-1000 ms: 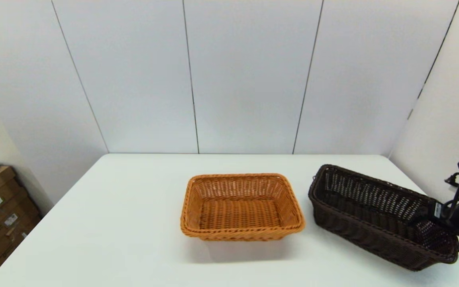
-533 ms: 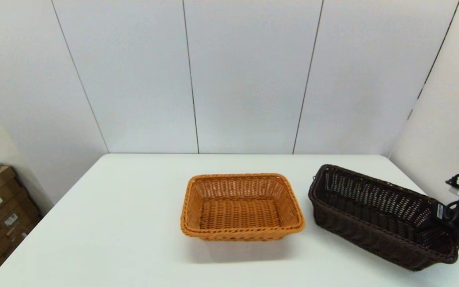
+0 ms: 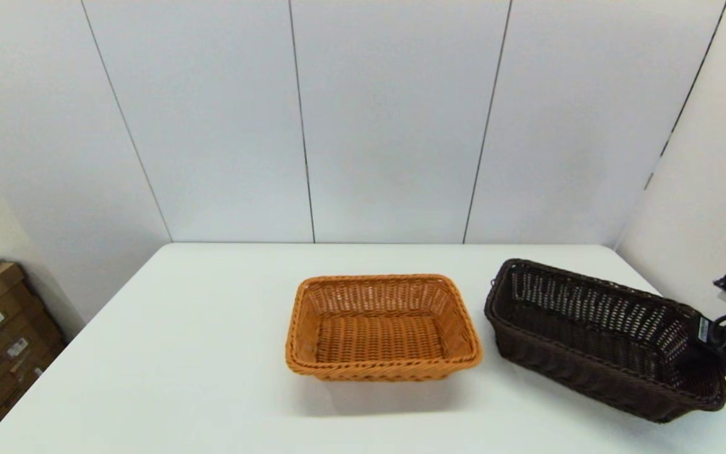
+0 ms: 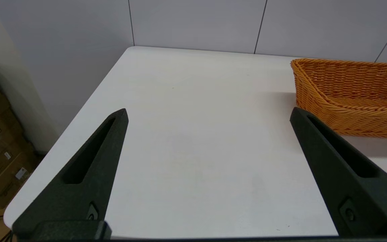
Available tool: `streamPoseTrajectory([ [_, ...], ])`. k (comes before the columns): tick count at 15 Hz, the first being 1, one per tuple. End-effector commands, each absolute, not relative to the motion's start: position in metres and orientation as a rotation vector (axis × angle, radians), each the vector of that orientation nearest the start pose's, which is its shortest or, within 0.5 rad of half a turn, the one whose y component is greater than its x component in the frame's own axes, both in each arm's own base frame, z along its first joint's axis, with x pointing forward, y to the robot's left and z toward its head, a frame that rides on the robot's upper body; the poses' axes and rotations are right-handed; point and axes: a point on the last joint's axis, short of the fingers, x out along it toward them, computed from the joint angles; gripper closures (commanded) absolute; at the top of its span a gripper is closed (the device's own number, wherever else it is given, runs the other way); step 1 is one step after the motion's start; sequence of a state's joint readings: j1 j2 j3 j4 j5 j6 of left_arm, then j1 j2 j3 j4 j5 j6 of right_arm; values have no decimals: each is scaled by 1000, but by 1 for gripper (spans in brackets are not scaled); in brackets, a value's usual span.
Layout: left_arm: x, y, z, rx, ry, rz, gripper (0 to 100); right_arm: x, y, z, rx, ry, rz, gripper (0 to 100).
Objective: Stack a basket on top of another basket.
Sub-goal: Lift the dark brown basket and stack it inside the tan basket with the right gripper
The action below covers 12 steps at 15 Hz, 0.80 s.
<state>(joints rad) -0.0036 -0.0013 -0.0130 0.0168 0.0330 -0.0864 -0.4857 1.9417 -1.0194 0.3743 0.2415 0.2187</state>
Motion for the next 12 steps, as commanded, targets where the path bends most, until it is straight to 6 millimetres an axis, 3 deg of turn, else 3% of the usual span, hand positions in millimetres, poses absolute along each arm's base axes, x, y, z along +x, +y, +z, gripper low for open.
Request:
streamPoseTrajectory([
  [1, -24, 1, 78, -87, 2, 29, 0, 256, -147, 145, 672, 1097, -354, 100],
  [4, -24, 1, 78, -87, 2, 31, 0, 234, -147, 201, 664, 1042, -294, 100],
  [7, -24, 1, 78, -87, 2, 29, 0, 211, -134, 245, 669, 995, -217, 100],
  [12, -24, 1, 78, -87, 2, 31, 0, 191, -91, 290, 642, 992, -2, 100],
])
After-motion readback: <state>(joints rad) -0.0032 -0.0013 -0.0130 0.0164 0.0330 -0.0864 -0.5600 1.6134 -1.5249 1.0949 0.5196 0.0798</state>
